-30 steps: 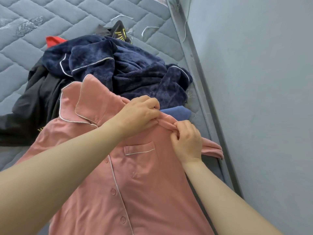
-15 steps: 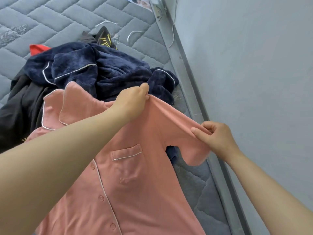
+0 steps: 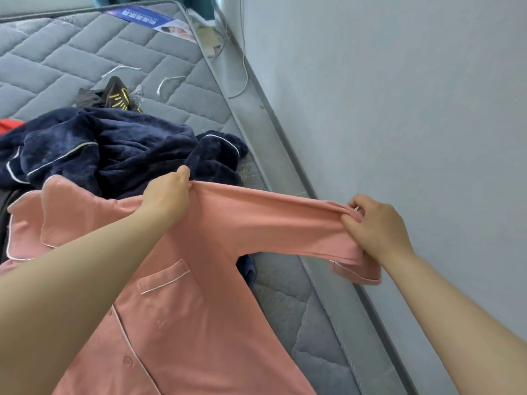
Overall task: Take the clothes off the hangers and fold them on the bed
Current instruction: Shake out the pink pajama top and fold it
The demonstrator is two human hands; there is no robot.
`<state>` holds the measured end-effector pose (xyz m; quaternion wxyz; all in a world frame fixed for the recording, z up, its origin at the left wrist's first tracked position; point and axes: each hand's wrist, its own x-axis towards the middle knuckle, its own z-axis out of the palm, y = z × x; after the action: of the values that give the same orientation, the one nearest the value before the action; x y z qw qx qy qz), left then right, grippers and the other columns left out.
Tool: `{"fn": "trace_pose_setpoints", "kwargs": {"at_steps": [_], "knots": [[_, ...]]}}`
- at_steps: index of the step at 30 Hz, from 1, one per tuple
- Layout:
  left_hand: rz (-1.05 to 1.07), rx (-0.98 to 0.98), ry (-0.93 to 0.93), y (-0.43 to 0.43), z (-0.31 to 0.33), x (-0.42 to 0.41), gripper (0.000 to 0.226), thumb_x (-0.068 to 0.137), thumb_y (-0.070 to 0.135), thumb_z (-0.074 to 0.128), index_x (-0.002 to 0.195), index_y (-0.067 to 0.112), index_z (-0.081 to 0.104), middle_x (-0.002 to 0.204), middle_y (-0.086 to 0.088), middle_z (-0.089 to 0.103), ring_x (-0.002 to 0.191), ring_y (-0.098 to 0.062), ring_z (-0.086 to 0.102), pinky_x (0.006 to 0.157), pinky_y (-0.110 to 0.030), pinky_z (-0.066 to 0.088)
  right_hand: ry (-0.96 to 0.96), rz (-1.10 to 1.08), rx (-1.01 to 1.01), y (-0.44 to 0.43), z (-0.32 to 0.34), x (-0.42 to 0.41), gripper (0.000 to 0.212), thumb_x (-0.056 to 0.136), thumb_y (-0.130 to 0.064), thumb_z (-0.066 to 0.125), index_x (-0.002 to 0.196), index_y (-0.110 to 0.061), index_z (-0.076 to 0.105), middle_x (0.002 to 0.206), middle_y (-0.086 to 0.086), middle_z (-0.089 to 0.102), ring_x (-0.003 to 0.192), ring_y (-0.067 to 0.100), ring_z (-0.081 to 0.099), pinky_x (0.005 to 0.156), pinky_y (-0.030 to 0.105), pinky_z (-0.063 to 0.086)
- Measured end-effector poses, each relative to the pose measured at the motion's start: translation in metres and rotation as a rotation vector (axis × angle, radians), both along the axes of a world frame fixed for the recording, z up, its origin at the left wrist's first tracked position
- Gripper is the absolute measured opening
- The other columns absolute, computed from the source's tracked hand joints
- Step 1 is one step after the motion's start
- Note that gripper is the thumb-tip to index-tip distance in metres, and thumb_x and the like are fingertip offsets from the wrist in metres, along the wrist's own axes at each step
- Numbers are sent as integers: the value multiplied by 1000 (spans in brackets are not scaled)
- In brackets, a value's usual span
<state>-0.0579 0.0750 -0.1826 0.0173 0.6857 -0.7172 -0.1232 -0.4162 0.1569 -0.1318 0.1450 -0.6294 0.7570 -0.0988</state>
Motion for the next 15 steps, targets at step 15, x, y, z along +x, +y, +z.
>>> {"fn": "trace_pose_setpoints", "kwargs": {"at_steps": [15], "knots": [[-222,191,-47,8,30,-72,40,92,20,49,131,15,48,133,-8,53,120,-32,48,99,-42,39,-351,62,186,2,26,-26,37,81,-26,73,58,-20,43,55,-11,43,55,8,41,51,24,29]]}}
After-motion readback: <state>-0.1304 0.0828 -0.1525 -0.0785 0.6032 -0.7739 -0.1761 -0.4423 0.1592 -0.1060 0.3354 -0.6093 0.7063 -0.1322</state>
